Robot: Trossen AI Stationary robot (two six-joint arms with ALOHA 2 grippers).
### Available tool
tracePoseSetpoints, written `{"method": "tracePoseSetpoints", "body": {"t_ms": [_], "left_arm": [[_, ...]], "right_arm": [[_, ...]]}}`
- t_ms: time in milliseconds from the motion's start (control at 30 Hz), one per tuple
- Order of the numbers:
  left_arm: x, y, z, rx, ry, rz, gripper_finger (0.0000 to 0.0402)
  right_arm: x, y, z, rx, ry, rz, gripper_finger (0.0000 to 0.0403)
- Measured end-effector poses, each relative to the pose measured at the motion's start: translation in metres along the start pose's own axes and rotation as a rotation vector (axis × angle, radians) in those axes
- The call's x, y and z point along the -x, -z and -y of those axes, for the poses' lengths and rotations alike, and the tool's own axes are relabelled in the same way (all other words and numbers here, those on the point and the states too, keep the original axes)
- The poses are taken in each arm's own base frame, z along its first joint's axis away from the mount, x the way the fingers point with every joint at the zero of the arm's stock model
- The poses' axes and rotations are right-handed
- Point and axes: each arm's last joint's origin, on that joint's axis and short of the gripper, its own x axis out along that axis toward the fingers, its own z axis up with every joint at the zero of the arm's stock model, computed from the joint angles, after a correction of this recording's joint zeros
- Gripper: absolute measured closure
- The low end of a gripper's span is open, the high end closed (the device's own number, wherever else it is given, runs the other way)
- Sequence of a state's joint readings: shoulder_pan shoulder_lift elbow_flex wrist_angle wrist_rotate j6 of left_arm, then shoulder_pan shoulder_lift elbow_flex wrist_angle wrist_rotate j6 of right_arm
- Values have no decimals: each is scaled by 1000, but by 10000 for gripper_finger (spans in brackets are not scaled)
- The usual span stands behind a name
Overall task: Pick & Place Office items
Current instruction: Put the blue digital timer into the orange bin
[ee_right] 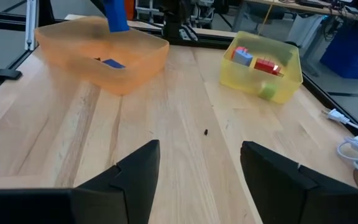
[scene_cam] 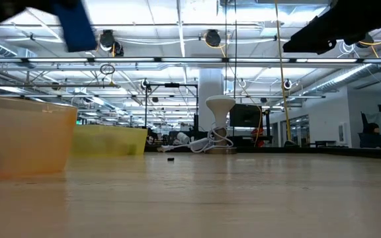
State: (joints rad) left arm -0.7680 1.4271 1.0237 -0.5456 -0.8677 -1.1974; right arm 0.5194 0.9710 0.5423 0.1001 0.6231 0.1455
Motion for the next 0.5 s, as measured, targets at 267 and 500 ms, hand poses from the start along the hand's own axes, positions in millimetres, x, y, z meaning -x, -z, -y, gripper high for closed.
{"method": "tracePoseSetpoints", "body": {"t_ms": [267,500], "left_arm": [[34,63,-5,132,-55,-34,343],[41,96,-16,246,-175,-117,343]], "right_arm": [[0,-1,0,-4,2,6,191],[0,-1,0,-5,2,7,190]]}}
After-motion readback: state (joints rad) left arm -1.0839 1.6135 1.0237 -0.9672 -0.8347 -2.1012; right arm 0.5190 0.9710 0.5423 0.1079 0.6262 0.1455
